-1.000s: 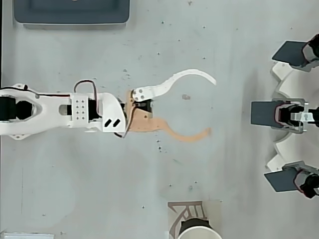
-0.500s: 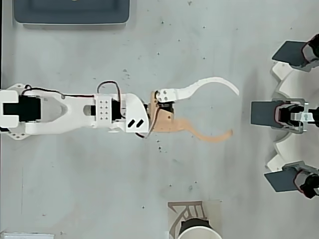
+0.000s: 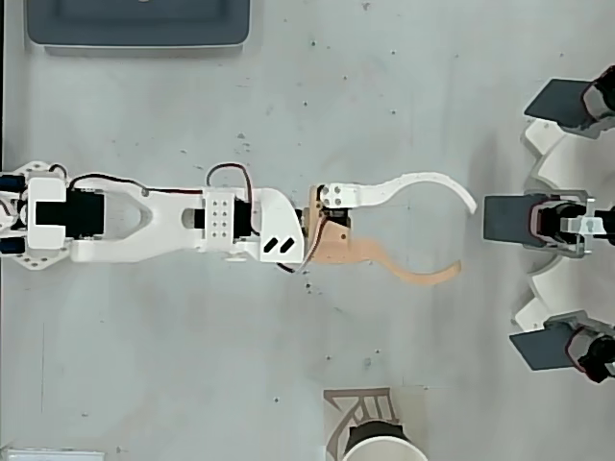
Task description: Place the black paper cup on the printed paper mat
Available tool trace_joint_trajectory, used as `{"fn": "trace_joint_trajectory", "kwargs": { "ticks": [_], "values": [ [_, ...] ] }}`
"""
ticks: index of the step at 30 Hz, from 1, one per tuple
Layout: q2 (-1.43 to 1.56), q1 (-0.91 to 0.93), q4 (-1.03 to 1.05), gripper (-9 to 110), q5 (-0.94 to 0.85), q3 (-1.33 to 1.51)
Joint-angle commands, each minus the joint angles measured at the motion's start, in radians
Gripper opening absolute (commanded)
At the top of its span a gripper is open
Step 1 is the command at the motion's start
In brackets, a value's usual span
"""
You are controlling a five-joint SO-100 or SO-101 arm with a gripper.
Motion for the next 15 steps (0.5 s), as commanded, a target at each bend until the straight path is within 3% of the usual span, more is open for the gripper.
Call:
{"fn": "trace_joint_trajectory", "kwargs": {
  "ticks": [1,15],
  "values": [
    [0.015,0.015,-0.003,10,0.009,-0.044],
    [0.011,0.009,-0.015,11,0.011,-0.048]
  ]
}}
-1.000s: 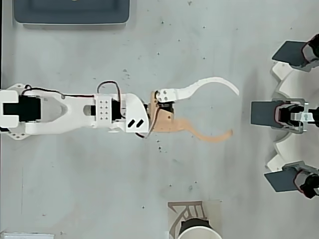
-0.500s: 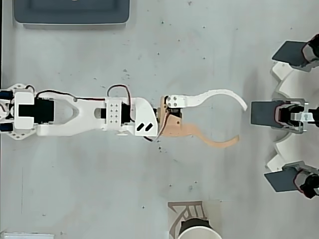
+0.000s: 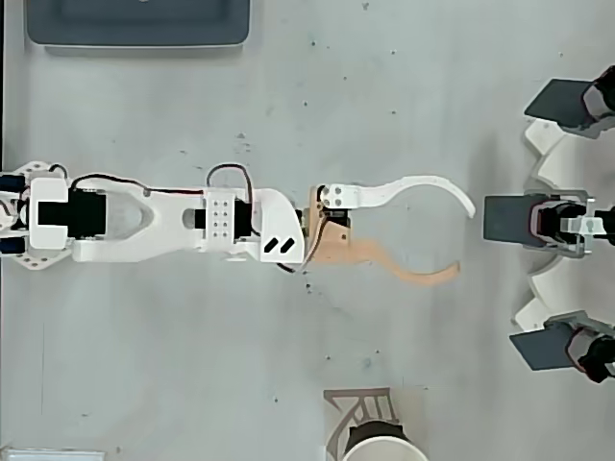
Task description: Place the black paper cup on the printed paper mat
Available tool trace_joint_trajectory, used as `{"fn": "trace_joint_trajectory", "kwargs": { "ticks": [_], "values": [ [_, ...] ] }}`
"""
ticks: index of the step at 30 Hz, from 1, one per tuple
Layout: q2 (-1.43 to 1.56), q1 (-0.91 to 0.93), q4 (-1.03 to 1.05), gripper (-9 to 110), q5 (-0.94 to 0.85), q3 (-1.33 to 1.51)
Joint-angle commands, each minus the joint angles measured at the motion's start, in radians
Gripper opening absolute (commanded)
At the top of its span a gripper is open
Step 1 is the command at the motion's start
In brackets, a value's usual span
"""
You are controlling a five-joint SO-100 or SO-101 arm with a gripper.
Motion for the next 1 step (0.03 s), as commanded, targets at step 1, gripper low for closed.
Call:
{"fn": "trace_joint_trajectory", "kwargs": {
  "ticks": [1],
  "values": [
    [0.012,0.009,-0.015,11,0.008,-0.048]
  ]
}}
